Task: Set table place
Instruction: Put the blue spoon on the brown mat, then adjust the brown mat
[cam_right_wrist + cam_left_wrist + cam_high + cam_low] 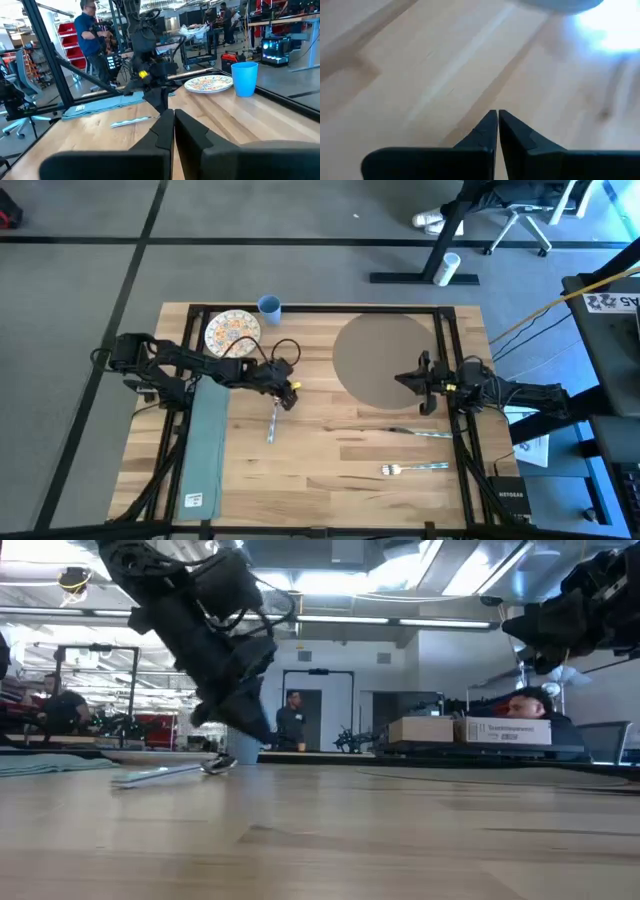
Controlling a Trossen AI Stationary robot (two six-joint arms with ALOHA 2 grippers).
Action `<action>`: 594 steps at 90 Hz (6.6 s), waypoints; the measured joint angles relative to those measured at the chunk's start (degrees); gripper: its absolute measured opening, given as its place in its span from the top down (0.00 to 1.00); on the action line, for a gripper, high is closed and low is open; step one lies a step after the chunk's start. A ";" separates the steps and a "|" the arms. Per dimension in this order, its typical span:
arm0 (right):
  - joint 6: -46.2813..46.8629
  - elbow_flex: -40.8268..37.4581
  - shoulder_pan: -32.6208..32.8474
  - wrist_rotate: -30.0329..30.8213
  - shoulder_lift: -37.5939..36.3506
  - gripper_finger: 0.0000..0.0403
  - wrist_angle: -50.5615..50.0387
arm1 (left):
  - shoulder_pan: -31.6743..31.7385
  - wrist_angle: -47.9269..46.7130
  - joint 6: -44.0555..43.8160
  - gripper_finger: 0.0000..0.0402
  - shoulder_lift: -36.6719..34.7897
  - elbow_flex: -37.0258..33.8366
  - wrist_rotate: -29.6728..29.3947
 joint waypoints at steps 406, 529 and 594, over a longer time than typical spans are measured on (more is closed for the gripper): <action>-5.70 0.01 -0.01 10.62 0.76 0.77 2.01 | 11.61 -9.63 -18.43 0.98 37.55 50.36 6.68; -5.70 0.01 -0.02 10.78 0.76 0.77 1.98 | 11.44 -18.97 4.68 1.00 37.99 49.82 -0.55; -5.72 0.01 0.00 10.75 0.76 0.77 1.98 | 7.07 -33.90 5.92 1.00 39.32 49.99 -2.71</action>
